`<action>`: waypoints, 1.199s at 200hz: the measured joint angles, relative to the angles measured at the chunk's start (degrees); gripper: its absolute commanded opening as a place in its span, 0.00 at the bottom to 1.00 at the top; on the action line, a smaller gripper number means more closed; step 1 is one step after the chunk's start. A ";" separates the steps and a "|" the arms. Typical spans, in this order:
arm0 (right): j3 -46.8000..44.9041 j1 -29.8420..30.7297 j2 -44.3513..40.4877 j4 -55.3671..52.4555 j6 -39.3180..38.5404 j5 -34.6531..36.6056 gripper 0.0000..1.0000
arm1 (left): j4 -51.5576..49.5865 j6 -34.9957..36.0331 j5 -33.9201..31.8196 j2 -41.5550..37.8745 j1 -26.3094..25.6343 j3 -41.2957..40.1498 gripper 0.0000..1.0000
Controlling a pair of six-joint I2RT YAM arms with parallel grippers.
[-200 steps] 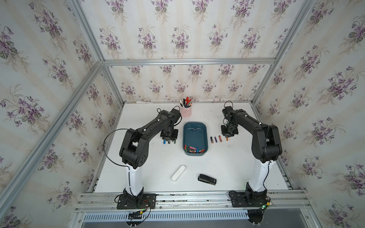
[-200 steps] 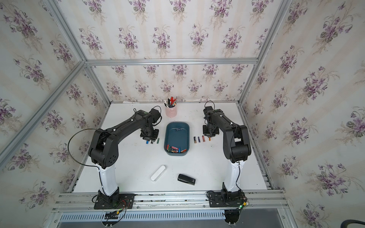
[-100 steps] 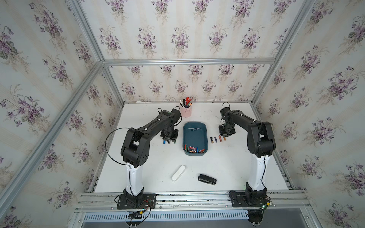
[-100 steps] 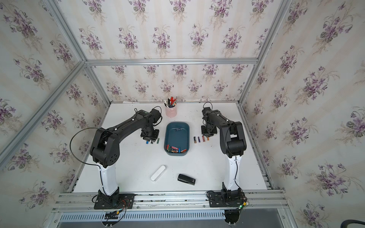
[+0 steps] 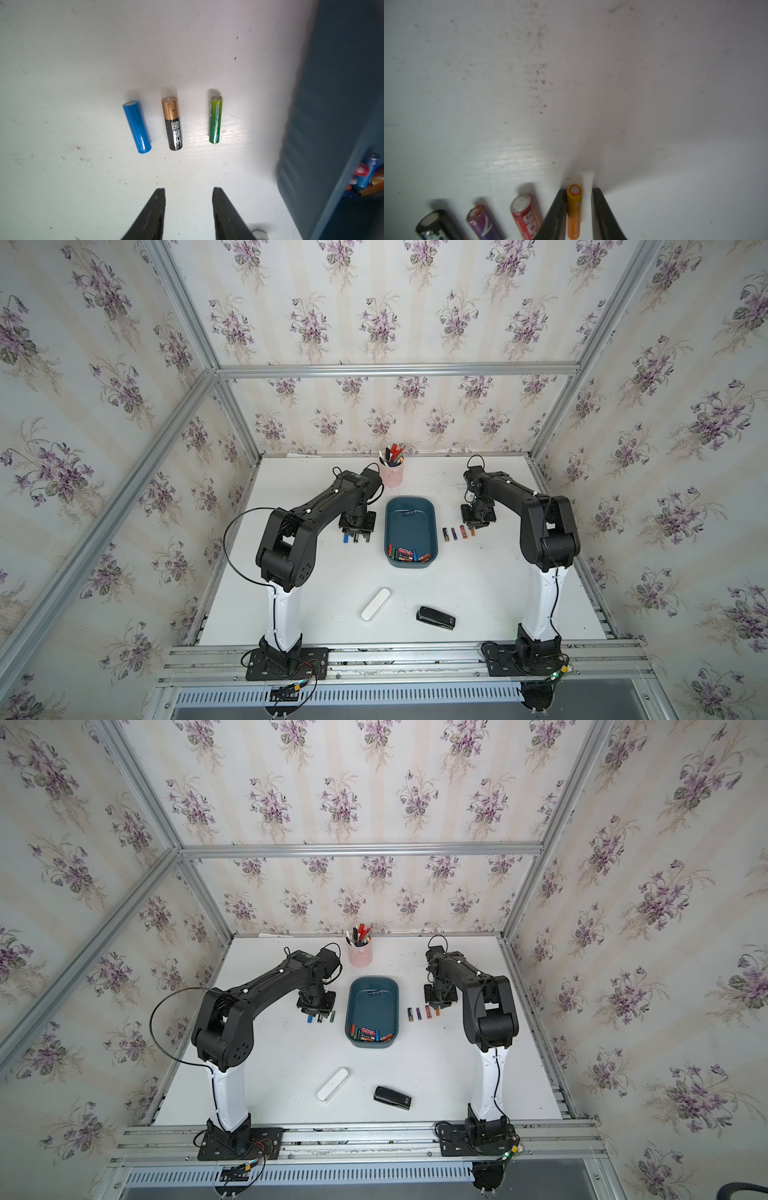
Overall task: Take the batteries out of the storage box
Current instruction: Place the battery at the center of the board, then adjust the storage box at the center of the board.
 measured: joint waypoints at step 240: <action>3.65 2.97 -9.35 -3.56 1.90 -1.60 0.33 | -2.89 0.02 6.84 19.76 -3.28 28.96 0.29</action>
